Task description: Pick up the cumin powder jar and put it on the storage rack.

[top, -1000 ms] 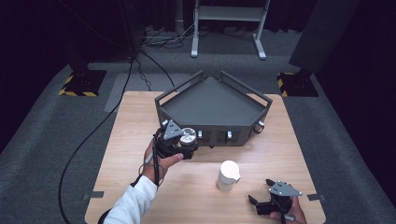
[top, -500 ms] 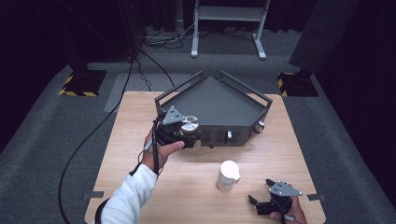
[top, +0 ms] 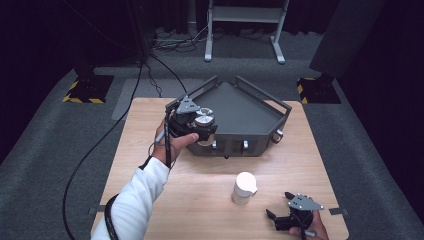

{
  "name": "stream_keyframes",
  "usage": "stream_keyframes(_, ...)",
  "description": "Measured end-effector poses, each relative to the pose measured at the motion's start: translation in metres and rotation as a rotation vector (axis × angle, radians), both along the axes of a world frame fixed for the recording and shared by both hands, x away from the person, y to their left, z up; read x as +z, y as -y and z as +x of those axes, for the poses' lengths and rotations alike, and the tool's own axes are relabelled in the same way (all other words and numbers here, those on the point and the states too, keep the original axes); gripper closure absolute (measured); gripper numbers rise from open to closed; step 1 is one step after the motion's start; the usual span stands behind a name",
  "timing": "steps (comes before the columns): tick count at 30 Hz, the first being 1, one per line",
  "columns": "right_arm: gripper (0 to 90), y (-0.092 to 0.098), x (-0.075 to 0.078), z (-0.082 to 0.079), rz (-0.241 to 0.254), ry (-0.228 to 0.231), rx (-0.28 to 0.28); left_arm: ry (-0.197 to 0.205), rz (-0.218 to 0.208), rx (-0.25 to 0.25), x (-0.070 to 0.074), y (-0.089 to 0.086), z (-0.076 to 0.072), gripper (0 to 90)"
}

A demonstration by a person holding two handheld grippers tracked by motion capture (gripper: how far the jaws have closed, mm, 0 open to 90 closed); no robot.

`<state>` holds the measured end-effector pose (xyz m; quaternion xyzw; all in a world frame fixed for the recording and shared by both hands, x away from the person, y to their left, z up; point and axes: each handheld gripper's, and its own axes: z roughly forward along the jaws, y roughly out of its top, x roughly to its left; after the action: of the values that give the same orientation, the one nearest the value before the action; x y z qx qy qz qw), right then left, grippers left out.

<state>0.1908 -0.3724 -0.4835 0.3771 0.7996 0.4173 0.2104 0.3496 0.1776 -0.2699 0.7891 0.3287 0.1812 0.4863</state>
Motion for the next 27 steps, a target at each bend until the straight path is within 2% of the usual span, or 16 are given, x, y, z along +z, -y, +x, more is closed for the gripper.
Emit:
stream_keyframes(9,0.0,0.000,0.000,0.000,0.000,0.001,0.000,0.005,-0.015,0.005,-0.001,0.008,0.026,30.6)
stream_keyframes(12,0.0,0.000,0.000,0.000,0.000,0.000,-0.001,0.021,-0.012,0.014,0.001,0.015,0.036,30.6)
stream_keyframes(21,0.0,0.000,0.000,0.000,0.000,0.000,-0.001,0.044,0.001,0.031,-0.003,0.025,0.051,30.6)
stream_keyframes(27,0.0,0.000,0.000,0.000,0.000,0.000,-0.001,0.039,0.011,0.038,-0.009,0.031,0.056,30.6)
